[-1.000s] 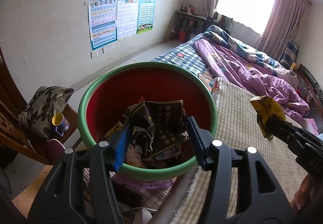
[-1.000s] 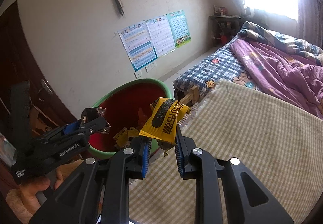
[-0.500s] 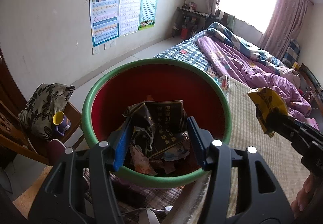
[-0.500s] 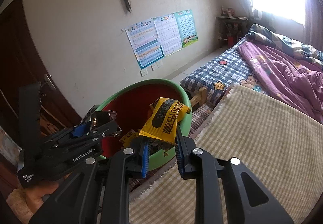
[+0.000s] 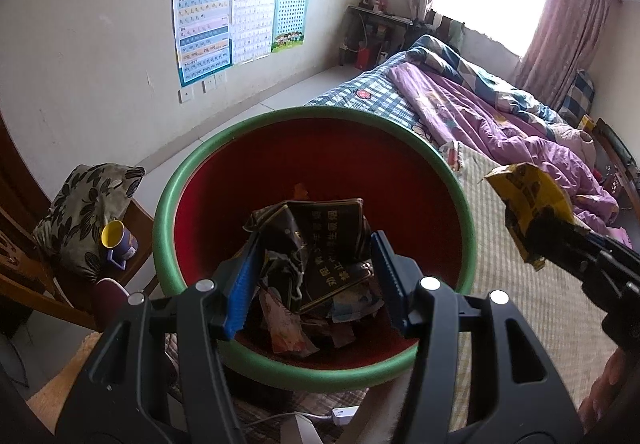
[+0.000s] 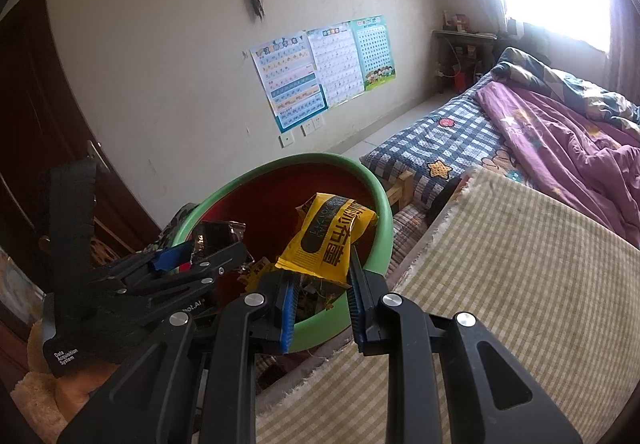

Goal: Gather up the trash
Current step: 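Lower brown wrapper into bin with left tool while right tool holds yellow packet above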

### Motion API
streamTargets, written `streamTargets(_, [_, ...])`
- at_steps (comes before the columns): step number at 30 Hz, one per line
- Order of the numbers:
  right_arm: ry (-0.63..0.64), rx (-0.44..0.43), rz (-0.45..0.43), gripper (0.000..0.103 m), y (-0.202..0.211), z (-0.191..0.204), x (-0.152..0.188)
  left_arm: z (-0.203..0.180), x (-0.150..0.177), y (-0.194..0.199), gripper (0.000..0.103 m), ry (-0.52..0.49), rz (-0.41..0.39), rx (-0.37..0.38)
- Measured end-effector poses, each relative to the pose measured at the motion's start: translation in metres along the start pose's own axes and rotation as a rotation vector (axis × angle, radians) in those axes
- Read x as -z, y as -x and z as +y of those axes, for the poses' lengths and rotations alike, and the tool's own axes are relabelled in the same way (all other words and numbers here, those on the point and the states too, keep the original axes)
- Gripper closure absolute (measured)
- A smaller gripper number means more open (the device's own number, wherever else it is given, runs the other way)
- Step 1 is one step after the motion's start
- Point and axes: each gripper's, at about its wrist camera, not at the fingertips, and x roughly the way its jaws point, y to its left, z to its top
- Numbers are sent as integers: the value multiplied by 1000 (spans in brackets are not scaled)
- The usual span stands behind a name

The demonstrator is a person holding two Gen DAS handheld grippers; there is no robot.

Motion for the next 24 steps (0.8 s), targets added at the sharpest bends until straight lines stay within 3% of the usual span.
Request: streamTargets(24, [-9, -7, 44, 81, -33, 4, -2, 1, -2, -29, 51, -34, 66, -14])
